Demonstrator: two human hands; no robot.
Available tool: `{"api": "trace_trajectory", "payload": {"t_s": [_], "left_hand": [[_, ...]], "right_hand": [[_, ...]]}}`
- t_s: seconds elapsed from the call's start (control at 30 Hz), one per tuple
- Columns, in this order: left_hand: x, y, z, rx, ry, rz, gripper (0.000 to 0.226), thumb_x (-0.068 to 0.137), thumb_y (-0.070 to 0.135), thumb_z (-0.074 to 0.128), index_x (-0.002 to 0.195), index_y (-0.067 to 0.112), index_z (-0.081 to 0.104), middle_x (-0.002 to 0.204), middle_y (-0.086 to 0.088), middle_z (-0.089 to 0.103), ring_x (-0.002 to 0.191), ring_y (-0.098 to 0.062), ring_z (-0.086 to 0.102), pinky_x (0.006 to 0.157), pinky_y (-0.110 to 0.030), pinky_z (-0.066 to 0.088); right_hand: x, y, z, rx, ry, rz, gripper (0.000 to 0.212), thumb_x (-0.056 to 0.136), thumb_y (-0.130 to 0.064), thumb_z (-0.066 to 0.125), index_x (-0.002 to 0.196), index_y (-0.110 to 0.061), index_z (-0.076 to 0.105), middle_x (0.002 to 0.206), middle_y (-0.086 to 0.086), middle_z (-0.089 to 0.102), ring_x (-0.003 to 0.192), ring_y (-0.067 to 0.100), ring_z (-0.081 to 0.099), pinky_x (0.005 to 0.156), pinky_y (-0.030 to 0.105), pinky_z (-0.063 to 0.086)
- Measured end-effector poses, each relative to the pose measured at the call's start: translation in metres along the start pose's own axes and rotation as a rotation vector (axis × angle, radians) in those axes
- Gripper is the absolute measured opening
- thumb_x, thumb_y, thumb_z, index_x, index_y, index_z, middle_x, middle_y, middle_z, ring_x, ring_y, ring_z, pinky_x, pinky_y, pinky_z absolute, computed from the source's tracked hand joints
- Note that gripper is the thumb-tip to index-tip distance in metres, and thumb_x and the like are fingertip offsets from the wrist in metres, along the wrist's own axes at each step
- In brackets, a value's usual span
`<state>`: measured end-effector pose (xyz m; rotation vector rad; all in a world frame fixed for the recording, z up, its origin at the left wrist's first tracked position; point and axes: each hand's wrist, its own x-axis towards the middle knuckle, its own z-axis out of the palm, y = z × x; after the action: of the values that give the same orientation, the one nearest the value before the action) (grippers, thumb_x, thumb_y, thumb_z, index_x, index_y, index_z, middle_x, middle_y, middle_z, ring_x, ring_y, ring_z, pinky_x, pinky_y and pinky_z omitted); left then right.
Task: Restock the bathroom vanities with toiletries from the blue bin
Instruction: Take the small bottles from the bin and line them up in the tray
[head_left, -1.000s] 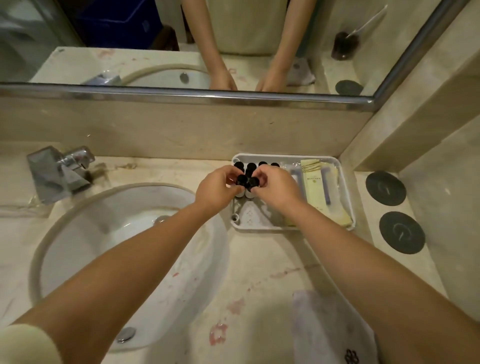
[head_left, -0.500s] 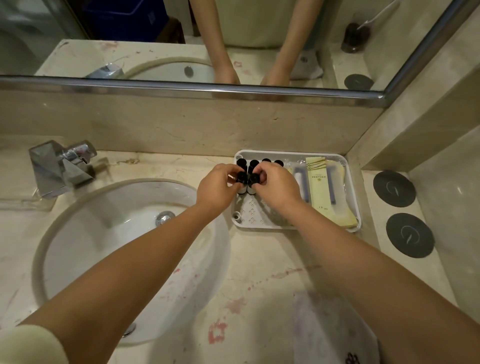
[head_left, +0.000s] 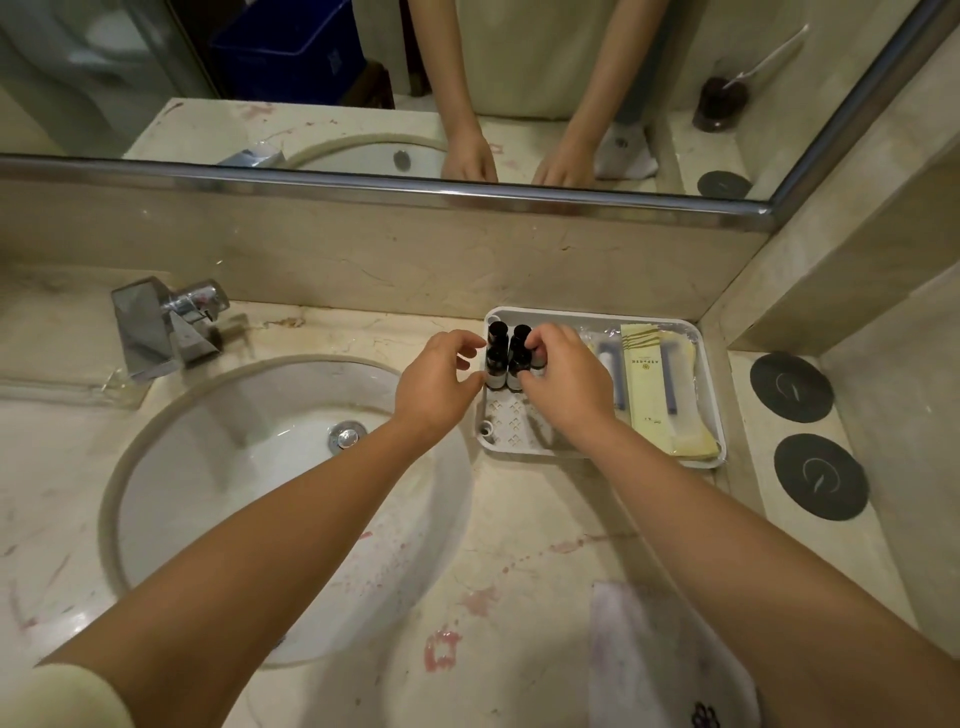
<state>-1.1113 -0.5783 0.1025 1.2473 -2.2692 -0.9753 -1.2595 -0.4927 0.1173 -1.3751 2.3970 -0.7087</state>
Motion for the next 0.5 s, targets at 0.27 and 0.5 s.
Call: {"api": "trace_trajectory", "payload": {"t_s": [0.27,0.5], "left_hand": [[-0.045,-0.024,-0.017,0.049,0.0,-0.047,0.035,0.087,0.033,0.068,0.12,0.031,0.057,0.115,0.011,0.059,0.096,-0.003,0.056,0.082,-0.03,0.051],[-0.107,-0.058,-0.059,0.114,0.017,-0.139,0.05,0.086,0.038,0.068,0.132,0.026,0.052,0.124,0.006,0.057,0.105,-0.01,0.058,0.091,-0.035,0.05]], "right_hand": [[-0.038,-0.029,0.013,0.007,-0.067,-0.138,0.038,0.087,-0.025,0.062,0.124,-0.022,0.056,0.127,-0.006,0.049,0.115,0.013,0.05,0.078,0.032,0.048],[-0.074,-0.078,0.04,-0.142,-0.288,-0.264,0.058,0.087,-0.034,0.06,0.141,-0.022,0.041,0.142,-0.002,0.038,0.129,0.018,0.04,0.093,0.038,0.048]]}}
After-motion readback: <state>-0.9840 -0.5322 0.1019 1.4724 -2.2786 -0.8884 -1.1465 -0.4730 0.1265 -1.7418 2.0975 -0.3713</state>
